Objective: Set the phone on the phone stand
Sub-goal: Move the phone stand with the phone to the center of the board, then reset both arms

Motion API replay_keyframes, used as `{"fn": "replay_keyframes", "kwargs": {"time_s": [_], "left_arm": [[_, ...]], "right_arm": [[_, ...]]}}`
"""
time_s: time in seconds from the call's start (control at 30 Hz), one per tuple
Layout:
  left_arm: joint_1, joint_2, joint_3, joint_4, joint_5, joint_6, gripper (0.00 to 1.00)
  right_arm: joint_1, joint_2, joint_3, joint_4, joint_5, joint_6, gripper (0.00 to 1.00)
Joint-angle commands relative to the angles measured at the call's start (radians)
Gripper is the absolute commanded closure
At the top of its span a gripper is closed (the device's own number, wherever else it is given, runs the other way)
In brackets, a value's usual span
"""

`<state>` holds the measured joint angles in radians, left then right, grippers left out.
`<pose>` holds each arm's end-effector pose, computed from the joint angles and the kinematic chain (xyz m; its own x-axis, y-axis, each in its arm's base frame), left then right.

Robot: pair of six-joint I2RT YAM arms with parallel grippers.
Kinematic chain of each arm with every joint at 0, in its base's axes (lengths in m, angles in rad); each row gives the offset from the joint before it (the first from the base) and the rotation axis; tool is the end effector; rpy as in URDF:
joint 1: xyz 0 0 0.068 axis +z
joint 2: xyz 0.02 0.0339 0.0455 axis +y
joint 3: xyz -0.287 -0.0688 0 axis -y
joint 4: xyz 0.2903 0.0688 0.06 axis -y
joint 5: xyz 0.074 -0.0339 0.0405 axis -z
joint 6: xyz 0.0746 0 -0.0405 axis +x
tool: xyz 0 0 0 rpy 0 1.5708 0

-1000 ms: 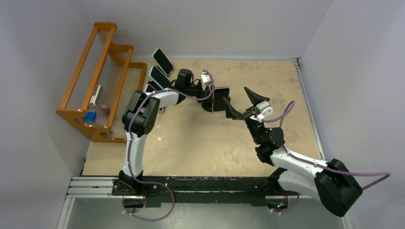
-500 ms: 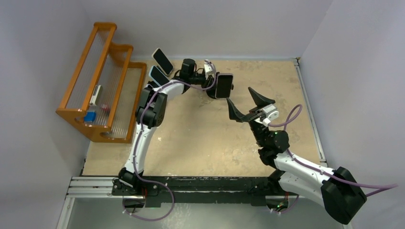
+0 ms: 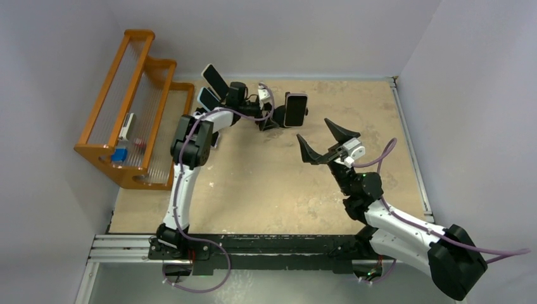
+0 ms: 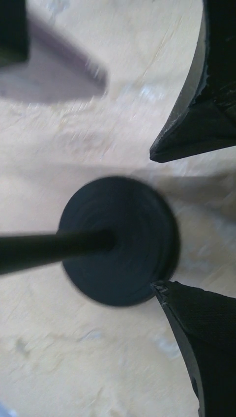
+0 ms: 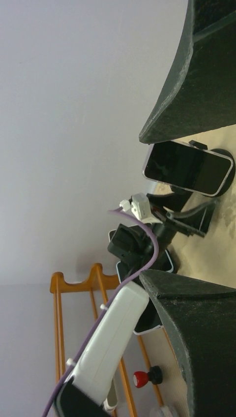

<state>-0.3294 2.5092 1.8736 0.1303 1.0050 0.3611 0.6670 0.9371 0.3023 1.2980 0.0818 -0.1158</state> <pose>0.5667 -0.2603 0.1039 -0.1203 0.2413 -0.9630 0.9779 0.1957 -0.0731 0.1894 0.1414 0.3123 0.5458 0.2832 -0.7886 -0.5063 0.8614 -0.0411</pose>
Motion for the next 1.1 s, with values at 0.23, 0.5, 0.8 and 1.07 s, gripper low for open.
{"fn": "replay_keyframes", "kwargs": {"time_s": [0.23,0.5,0.8,1.07], "left_arm": [[0.001,-0.611,-0.765,0.394,-0.107,-0.194,0.1],[0.001,-1.111,-1.14,0.487,-0.399,-0.383,0.09],[0.024,-1.498,-1.17,0.299,-0.701,-0.423,0.08],[0.024,-1.533,-1.141,0.249,-0.695,-0.423,0.07]], "right_arm": [[-0.001,-0.055,0.137,-0.363,0.161,0.264,0.01],[-0.001,-0.101,0.191,-0.608,0.371,0.572,0.01],[-0.001,-0.133,0.168,-0.632,0.457,0.656,0.01],[0.0,-0.112,0.19,-0.604,0.475,0.615,0.01]]}}
